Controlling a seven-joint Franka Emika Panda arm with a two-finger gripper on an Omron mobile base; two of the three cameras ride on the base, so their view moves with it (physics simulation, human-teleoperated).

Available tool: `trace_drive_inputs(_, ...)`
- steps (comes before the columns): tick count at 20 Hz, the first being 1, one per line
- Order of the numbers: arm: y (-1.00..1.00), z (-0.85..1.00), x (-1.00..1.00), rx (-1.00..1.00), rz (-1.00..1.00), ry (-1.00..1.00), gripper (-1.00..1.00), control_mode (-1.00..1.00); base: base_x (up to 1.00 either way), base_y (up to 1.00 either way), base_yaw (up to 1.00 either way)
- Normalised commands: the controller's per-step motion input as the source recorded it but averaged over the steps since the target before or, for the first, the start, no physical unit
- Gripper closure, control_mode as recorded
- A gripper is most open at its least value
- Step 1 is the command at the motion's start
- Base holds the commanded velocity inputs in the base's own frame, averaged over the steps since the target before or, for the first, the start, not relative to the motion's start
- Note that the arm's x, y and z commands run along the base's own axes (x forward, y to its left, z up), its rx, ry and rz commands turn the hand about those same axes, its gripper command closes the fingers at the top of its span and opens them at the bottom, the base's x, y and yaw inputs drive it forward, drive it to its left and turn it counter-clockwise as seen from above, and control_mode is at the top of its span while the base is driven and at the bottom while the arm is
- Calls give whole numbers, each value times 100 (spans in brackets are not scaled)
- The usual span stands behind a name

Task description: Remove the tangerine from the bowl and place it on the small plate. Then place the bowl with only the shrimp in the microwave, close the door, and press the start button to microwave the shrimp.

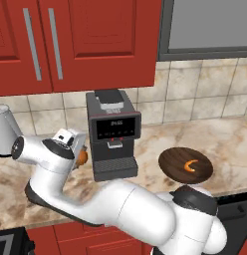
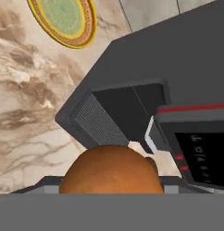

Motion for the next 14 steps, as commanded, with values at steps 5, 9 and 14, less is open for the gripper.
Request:
trace_drive_inputs(5, 41, -37, 48, -11, 0, 11, 100, -100, 0, 0, 0)
trace_drive_inputs(9, 16, -16, 61, -1, 0, 15, 100, -100, 0, 0, 0)
trace_drive_inputs(14, 4, -32, 59, 0, 0, 17, 100, -100, 0, 0, 0)
